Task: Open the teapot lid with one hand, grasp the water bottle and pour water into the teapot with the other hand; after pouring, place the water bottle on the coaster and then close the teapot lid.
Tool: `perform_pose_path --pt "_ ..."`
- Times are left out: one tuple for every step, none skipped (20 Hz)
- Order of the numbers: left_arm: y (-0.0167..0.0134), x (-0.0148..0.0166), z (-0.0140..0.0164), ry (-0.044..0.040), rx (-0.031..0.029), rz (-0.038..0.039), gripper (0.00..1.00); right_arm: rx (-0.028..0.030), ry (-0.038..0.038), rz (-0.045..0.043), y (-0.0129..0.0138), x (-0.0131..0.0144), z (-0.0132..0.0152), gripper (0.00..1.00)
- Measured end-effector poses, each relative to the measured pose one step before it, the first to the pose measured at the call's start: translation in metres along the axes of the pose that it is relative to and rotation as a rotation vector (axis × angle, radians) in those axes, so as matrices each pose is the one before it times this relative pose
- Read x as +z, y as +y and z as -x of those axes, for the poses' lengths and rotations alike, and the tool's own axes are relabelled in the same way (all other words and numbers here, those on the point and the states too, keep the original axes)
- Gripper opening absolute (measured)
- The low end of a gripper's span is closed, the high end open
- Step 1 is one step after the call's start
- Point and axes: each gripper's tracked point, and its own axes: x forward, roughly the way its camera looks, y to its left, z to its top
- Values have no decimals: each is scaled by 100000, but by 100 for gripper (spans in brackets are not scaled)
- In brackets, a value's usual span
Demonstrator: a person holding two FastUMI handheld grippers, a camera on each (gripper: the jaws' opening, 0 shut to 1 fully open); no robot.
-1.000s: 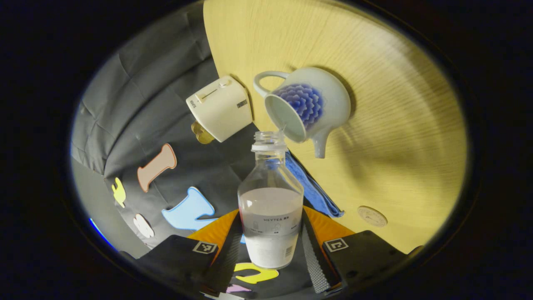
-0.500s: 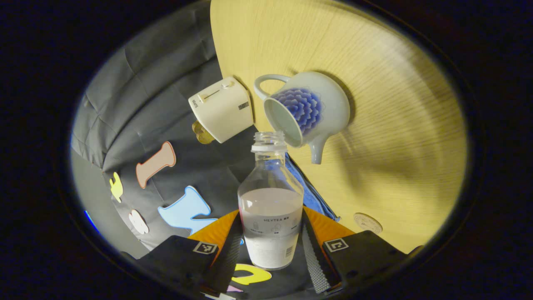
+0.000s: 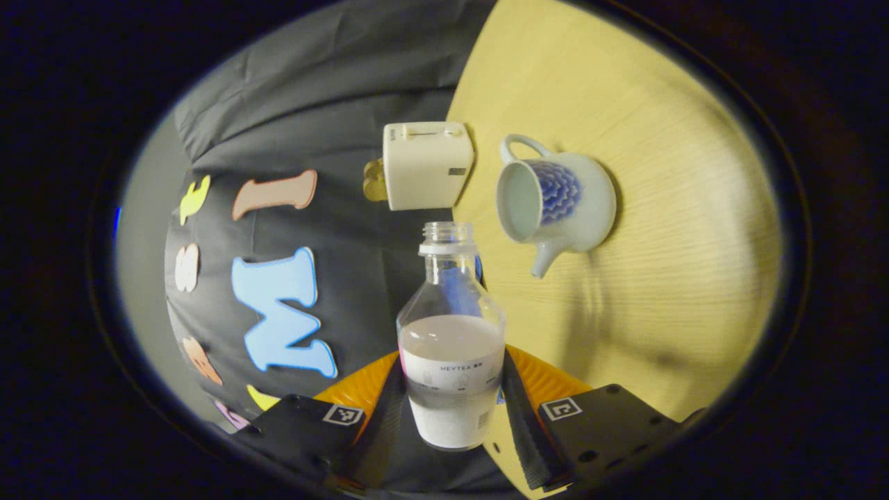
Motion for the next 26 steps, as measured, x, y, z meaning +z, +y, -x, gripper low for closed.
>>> perform_pose_path --pt "125 -1060 401 53 966 9514 86 364 57 278 339 142 -274 8" --pt "413 -637 -188 176 654 6624 86 620 196 282 238 -3 -328 8" --pt "398 -441 70 -463 1110 6450 85 714 121 437 337 30 -301 8" --pt "385 -364 133 -514 965 6305 85 542 50 341 145 48 -375 8" --pt "243 -849 457 -687 735 11217 86 951 -318 528 416 97 -692 8" --pt "171 -757 666 -89 174 9341 86 830 378 318 277 25 -676 8" --pt "171 -284 125 -1519 409 10840 86 792 283 -523 239 -100 -718 8" --pt "232 -153 -94 -1584 378 8464 86 586 124 -538 149 24 -442 8" --pt "220 31 -341 -2072 116 9005 86 502 66 -364 133 30 -430 8" --pt "281 -38 -490 -2204 198 9358 86 388 4 -41 197 40 -418 8" --pt "213 -1068 -707 -891 -200 9086 86 431 -146 -20 145 88 -391 8" --pt "207 -529 -498 -1365 -228 8561 85 390 -173 47 168 7 -301 8" --pt "267 -456 -404 -1216 18 6854 85 439 166 -14 194 -4 -316 8" --pt "263 -386 -179 -1895 796 7432 86 505 251 -127 154 -159 -320 8" --pt "142 -447 -17 -1816 132 8099 85 608 420 -350 204 -186 -346 8" --pt "143 -267 -78 -1114 217 5750 85 265 361 -177 78 -95 -181 8" --pt "544 -303 328 -13 503 5244 84 270 272 -237 82 -139 -224 8" --pt "545 -490 1 624 81 4324 85 162 139 -86 38 -30 -151 8" --pt "546 -278 -34 438 557 2470 85 29 175 -30 2 -8 -185 8" --pt "640 -271 -219 -131 937 1370 85 -84 208 -95 -79 -154 -195 8" --pt "287 -58 -336 -575 515 480 84 -148 146 -27 -43 -73 -149 8" --pt "107 -149 -364 -515 938 -53 84 -303 601 -21 -116 -200 -192 8" --pt "254 -18 -493 -483 1252 -859 84 -104 516 -447 -73 -163 -95 8" --pt "147 -376 -445 87 -372 -440 84 -81 269 -245 -54 -90 -120 8" --pt "226 -705 -960 381 89 -175 84 -88 139 -99 -88 -62 -130 8" --pt "274 -834 -1078 743 373 -1189 84 -1 313 -127 -54 -75 -89 8"
